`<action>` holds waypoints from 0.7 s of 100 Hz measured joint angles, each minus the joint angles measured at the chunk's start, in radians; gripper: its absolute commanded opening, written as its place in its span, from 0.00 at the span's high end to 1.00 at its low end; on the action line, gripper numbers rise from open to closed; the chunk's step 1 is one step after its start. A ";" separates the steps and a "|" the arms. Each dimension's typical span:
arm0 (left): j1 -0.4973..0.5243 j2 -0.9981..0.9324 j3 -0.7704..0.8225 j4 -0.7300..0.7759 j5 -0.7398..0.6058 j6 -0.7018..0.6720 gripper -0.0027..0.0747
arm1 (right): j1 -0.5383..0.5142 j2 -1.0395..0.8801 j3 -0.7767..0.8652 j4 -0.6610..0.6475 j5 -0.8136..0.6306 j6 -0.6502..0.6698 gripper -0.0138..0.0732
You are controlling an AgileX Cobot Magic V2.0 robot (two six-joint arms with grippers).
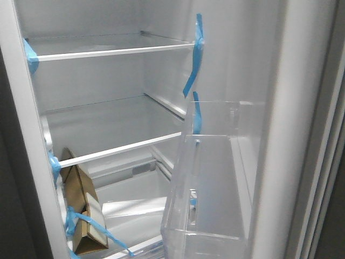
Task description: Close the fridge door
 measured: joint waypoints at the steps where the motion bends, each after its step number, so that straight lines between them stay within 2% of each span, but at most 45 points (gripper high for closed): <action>1: 0.000 0.000 0.000 0.000 0.000 0.000 0.99 | 0.000 0.000 0.000 0.000 0.000 0.000 0.92; 15: 0.000 0.000 0.000 0.000 0.000 0.000 0.99 | 0.000 0.000 0.000 0.000 0.000 0.000 0.92; 22: 0.000 0.000 0.000 0.000 0.000 0.000 0.99 | 0.000 0.000 0.000 0.066 0.000 0.000 0.92; 46: 0.000 0.000 0.000 0.000 0.000 0.000 0.99 | 0.000 0.045 -0.069 0.655 0.006 0.000 0.92; 70: 0.000 0.000 0.000 0.000 0.000 0.000 0.99 | 0.000 0.259 -0.234 1.093 0.009 0.000 0.92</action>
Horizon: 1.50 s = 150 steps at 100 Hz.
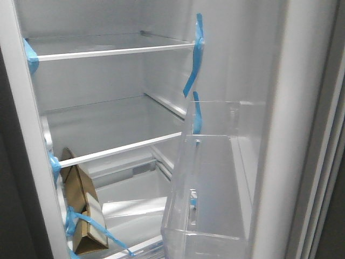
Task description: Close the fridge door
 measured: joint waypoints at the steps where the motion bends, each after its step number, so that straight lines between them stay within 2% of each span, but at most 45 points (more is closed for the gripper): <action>1: 0.000 0.000 0.000 0.000 0.000 0.000 0.99 | 0.000 0.006 -0.004 0.010 0.000 0.000 0.92; 25: 0.000 0.000 0.000 0.000 0.000 0.000 0.99 | 0.000 0.169 -0.129 0.263 0.175 0.000 0.92; 34: 0.000 0.000 0.000 0.000 0.000 0.000 0.99 | 0.000 0.212 -0.165 0.298 0.252 0.002 0.92; 48: 0.000 0.000 0.000 0.000 0.000 0.000 0.99 | 0.000 0.259 -0.212 0.305 0.288 0.002 0.92; 104: 0.000 0.000 0.000 0.000 0.000 0.000 0.99 | 0.002 0.437 -0.494 0.053 0.549 0.002 0.92; 136: 0.000 0.000 0.000 0.000 0.000 0.000 0.99 | 0.010 0.572 -0.633 0.012 0.611 -0.031 0.92; 150: 0.000 0.000 0.000 0.000 0.000 0.000 0.99 | 0.069 0.636 -0.682 -0.021 0.591 -0.038 0.92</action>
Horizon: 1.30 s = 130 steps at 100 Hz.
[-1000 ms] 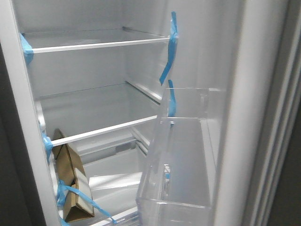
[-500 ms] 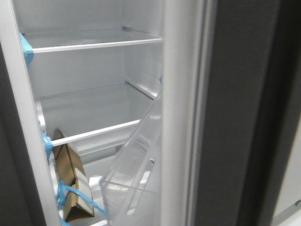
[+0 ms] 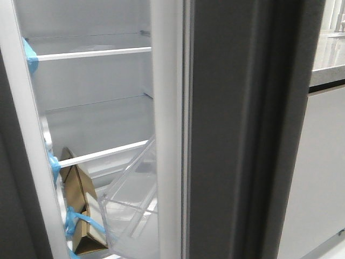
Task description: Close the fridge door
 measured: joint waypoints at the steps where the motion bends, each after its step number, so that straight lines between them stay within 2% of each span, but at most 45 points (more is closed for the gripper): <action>1: 0.000 0.000 0.000 0.000 0.000 0.000 0.99 | 0.008 0.003 -0.003 -0.007 -0.004 0.000 0.92; 31: 0.000 0.000 0.000 0.000 0.000 0.000 0.99 | 0.210 0.148 -0.130 -0.136 -0.124 -0.002 0.92; 56: 0.000 0.000 0.000 0.000 0.000 0.000 0.99 | 0.405 0.273 -0.210 -0.387 -0.349 -0.002 0.92; 77: 0.000 0.000 0.000 0.000 0.000 0.000 0.99 | 0.521 0.394 -0.270 -0.585 -0.546 -0.002 0.92; 92: 0.000 0.000 0.000 0.000 0.000 0.000 0.99 | 0.554 0.494 -0.316 -0.685 -0.648 -0.005 0.92; 130: 0.000 0.000 0.000 0.000 0.000 0.000 0.99 | 0.563 0.780 -0.506 -0.745 -0.776 -0.005 0.92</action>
